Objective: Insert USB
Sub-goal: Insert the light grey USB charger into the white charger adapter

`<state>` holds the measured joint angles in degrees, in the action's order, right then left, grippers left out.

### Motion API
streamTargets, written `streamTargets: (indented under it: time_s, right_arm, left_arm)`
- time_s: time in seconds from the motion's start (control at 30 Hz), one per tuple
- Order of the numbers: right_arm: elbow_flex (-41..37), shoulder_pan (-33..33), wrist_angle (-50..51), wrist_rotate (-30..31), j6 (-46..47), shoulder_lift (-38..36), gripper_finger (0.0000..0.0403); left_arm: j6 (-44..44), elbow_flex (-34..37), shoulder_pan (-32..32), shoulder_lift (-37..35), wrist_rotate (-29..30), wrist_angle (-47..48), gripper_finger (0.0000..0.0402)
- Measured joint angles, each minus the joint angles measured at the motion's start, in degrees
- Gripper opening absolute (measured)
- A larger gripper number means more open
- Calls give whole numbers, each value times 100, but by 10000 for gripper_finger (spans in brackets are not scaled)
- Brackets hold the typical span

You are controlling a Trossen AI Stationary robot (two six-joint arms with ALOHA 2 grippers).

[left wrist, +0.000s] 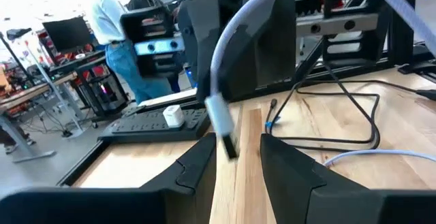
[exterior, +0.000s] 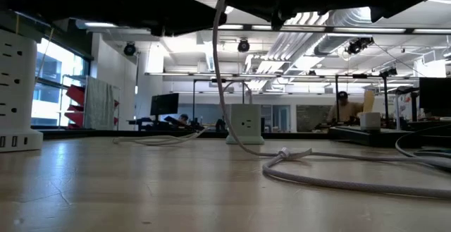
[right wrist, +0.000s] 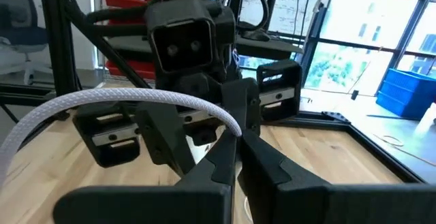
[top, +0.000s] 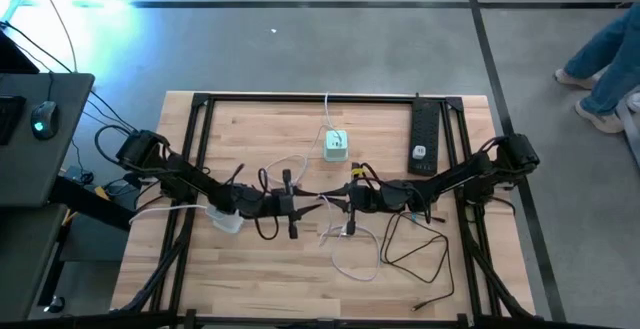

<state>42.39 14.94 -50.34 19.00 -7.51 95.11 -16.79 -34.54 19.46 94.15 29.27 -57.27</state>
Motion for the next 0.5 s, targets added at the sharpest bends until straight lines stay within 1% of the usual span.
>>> streamTargets:
  time_s: [0.1, 0.17, 0.37, 0.5]
  right_arm:
    - [0, 4, 76, -15, -27, -4, 0]
    - [0, 4, 167, 46, -31, -2, 0]
    - [0, 11, 326, 98, -44, -2, 0]
    - [0, 11, 363, 101, -46, -4, 0]
  left_arm:
    - [-44, -150, 16, 0, 21, 257, 88]
    - [-38, -203, 20, 0, 71, 485, 77]
    - [-1, -219, 51, 0, 346, 699, 11]
    - [23, -217, 51, 0, 357, 716, 4]
